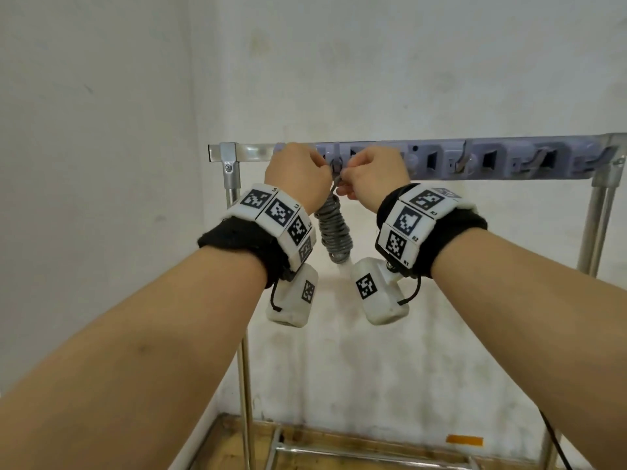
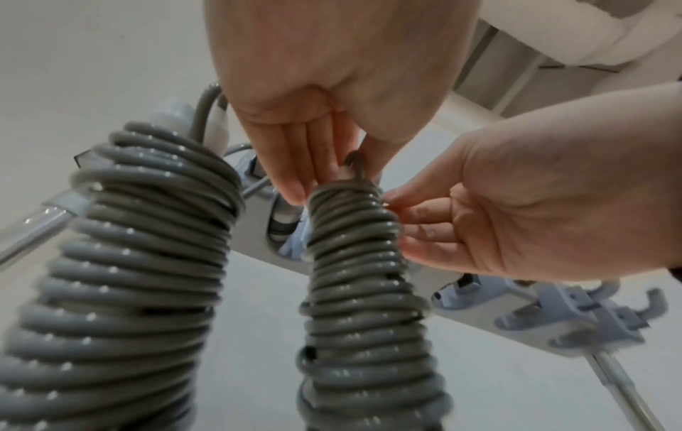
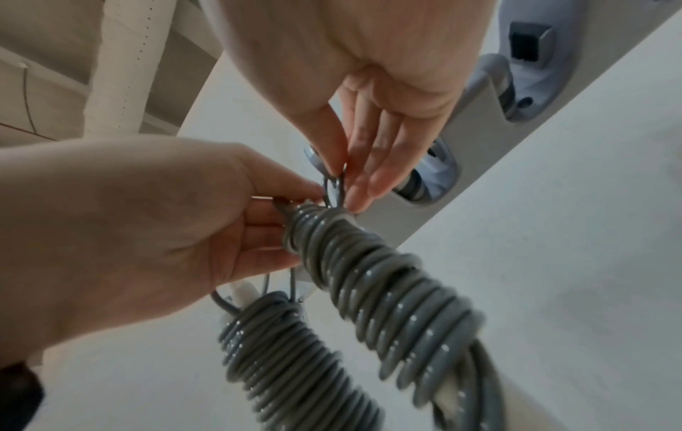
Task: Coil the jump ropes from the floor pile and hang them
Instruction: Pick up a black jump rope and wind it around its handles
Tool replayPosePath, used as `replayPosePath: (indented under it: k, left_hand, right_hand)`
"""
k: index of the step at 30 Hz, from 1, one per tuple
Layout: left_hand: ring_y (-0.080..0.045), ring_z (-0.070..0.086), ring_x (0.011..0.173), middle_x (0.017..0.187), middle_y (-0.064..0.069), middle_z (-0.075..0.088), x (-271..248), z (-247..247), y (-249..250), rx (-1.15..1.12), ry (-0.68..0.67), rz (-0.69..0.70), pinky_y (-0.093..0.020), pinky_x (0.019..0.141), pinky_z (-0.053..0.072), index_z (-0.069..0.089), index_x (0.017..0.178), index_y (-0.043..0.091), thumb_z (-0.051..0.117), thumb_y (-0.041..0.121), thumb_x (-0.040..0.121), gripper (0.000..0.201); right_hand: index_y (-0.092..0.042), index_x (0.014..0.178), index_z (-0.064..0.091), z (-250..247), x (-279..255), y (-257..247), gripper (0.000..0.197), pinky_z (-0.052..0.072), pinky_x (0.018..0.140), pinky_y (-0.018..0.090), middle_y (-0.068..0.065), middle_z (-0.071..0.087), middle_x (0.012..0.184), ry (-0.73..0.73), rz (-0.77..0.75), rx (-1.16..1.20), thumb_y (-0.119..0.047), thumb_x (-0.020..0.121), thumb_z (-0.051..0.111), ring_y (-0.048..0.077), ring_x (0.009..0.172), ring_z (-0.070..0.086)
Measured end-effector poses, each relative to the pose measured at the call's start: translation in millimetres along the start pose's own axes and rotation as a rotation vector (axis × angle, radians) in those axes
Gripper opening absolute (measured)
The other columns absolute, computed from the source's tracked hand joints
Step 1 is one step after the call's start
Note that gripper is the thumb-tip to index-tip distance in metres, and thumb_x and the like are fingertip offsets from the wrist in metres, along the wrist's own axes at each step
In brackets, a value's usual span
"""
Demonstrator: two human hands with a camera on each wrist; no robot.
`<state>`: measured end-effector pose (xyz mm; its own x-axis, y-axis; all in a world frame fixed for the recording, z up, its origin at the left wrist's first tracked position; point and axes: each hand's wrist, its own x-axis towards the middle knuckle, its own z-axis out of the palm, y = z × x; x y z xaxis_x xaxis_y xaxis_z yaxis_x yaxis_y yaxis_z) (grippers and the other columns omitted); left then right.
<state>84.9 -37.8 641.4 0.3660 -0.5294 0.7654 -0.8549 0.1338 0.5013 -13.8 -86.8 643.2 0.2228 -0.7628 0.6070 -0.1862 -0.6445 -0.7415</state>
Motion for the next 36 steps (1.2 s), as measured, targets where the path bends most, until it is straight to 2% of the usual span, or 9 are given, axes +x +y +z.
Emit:
replayPosePath:
  k: [2, 6, 9, 14, 18, 23, 26, 31, 36]
  left_hand:
    - [-0.019, 0.064, 0.082, 0.089, -0.001, 0.07, -9.5, -0.7, -2.3, 0.034, 0.043, 0.072, -0.032, 0.071, 0.052, 0.072, 0.09, 0.015, 0.053, 0.018, 0.089, 0.02]
    - [-0.022, 0.055, 0.103, 0.104, -0.004, 0.064, -54.7, 4.6, -11.5, 0.043, 0.236, 0.402, -0.027, 0.081, 0.042, 0.07, 0.095, 0.012, 0.057, 0.019, 0.089, 0.017]
    - [-0.026, 0.055, 0.097, 0.099, -0.009, 0.062, -107.2, 22.1, -29.6, 0.028, 0.209, 0.535, -0.022, 0.076, 0.035, 0.07, 0.095, 0.007, 0.059, 0.016, 0.085, 0.017]
    - [-0.015, 0.059, 0.071, 0.082, 0.007, 0.059, -217.1, 72.6, -88.8, -0.013, -0.263, 0.374, -0.033, 0.066, 0.05, 0.068, 0.096, 0.013, 0.058, 0.014, 0.08, 0.019]
    - [-0.017, 0.06, 0.072, 0.079, 0.005, 0.063, -299.0, 114.3, -132.6, 0.011, -0.588, 0.242, -0.038, 0.068, 0.052, 0.069, 0.094, 0.015, 0.056, 0.021, 0.076, 0.023]
    - [-0.018, 0.059, 0.073, 0.076, 0.013, 0.053, -409.7, 174.5, -187.9, 0.018, -0.952, 0.173, -0.029, 0.062, 0.047, 0.07, 0.093, 0.017, 0.058, 0.028, 0.077, 0.023]
    - [-0.019, 0.058, 0.077, 0.08, 0.01, 0.055, -461.5, 209.1, -216.2, 0.099, -1.12, 0.173, -0.024, 0.057, 0.036, 0.069, 0.094, 0.02, 0.059, 0.031, 0.08, 0.02]
    - [-0.021, 0.06, 0.079, 0.091, 0.003, 0.064, -542.8, 253.5, -252.6, 0.14, -1.415, 0.134, -0.026, 0.059, 0.04, 0.07, 0.096, 0.02, 0.055, 0.033, 0.084, 0.022]
    - [-0.018, 0.059, 0.097, 0.103, 0.003, 0.064, -615.7, 271.3, -271.3, 0.113, -1.69, 0.131, -0.035, 0.077, 0.053, 0.07, 0.104, 0.022, 0.054, 0.034, 0.088, 0.025]
  right_hand:
    - [-0.015, 0.069, 0.056, -2.4, -10.5, 5.7, 0.019, 0.055, 0.08, 0.044, 0.012, 0.069, 0.088, 0.025, -0.025, 0.013, -0.004, 0.085, 0.058, 0.027, 0.082, 0.069]
    - [-0.019, 0.079, 0.061, -12.6, -52.6, 32.7, 0.009, 0.046, 0.075, 0.026, -0.003, 0.065, 0.083, 0.159, -0.181, -0.131, -0.013, 0.084, 0.058, 0.015, 0.081, 0.06]
    - [-0.019, 0.08, 0.062, -13.4, -103.6, 78.7, 0.007, 0.04, 0.07, 0.019, -0.005, 0.063, 0.079, 0.068, -0.19, -0.229, -0.014, 0.084, 0.058, 0.012, 0.075, 0.055]
    - [-0.013, 0.085, 0.068, -11.9, -187.4, 183.2, 0.01, 0.047, 0.073, 0.025, -0.003, 0.065, 0.077, -0.116, -0.038, -0.354, -0.012, 0.085, 0.058, 0.014, 0.073, 0.058]
    - [-0.015, 0.084, 0.068, -4.3, -255.6, 260.1, 0.01, 0.048, 0.069, 0.023, -0.006, 0.063, 0.076, -0.227, 0.066, -0.399, -0.015, 0.085, 0.058, 0.012, 0.072, 0.058]
    - [-0.017, 0.086, 0.067, 17.4, -354.6, 365.6, 0.014, 0.04, 0.064, 0.026, -0.006, 0.059, 0.078, -0.657, 0.198, -0.524, -0.027, 0.088, 0.056, 0.013, 0.073, 0.053]
    - [-0.016, 0.086, 0.065, 29.8, -398.7, 417.2, 0.02, 0.046, 0.068, 0.031, -0.001, 0.059, 0.083, -0.947, 0.273, -0.594, -0.029, 0.09, 0.051, 0.017, 0.076, 0.054]
    - [-0.01, 0.077, 0.063, 48.0, -475.5, 480.2, 0.027, 0.053, 0.067, 0.037, 0.008, 0.063, 0.081, -1.301, 0.371, -0.629, -0.027, 0.091, 0.048, 0.028, 0.073, 0.06]
    - [-0.014, 0.106, 0.063, 63.6, -551.8, 515.8, 0.039, 0.049, 0.07, 0.032, 0.005, 0.061, 0.099, -1.657, 0.472, -0.66, -0.047, 0.092, 0.048, 0.024, 0.085, 0.058]
